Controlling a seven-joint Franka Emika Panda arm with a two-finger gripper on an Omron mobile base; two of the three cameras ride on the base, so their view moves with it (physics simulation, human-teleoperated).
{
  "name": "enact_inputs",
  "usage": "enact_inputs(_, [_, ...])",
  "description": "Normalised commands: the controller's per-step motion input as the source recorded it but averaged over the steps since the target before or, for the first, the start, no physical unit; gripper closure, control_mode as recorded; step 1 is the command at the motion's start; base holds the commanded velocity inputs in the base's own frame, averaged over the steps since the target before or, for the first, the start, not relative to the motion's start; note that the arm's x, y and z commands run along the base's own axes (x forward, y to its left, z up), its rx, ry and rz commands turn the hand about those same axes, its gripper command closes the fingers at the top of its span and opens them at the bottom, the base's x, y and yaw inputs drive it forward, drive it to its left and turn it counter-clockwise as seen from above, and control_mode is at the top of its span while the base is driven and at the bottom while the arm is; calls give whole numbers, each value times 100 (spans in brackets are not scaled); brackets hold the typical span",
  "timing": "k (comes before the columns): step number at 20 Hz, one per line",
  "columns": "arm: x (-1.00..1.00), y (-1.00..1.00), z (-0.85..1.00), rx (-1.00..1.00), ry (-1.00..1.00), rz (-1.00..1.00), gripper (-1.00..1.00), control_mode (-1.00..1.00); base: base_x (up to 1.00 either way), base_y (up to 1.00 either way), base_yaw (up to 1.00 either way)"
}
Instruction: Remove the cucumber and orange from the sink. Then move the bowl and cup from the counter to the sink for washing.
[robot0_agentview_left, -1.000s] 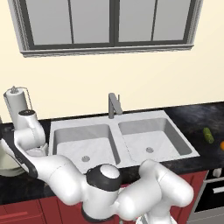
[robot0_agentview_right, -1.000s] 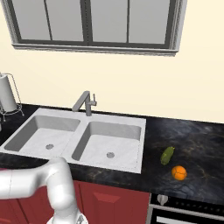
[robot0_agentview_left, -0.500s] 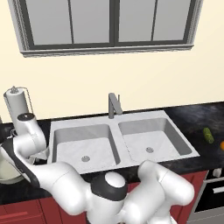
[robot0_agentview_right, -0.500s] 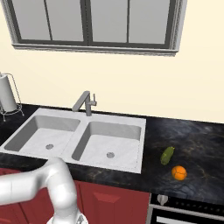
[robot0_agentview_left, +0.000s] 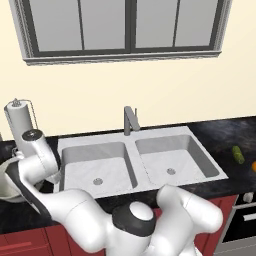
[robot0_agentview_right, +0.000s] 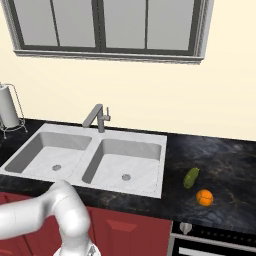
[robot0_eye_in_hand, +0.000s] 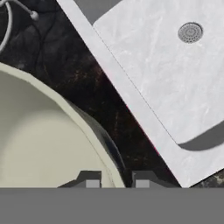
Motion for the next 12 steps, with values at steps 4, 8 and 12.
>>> enact_inputs(4, [-3, -28, 19, 1, -10, -29, 100, -100, 0, 0, 0])
enact_inputs(8, [-3, -29, 23, 2, -11, -28, 100, -100, 0, 0, 0])
enact_inputs(12, [-1, -32, 24, 8, -8, -28, 100, -100, 0, 0, 0])
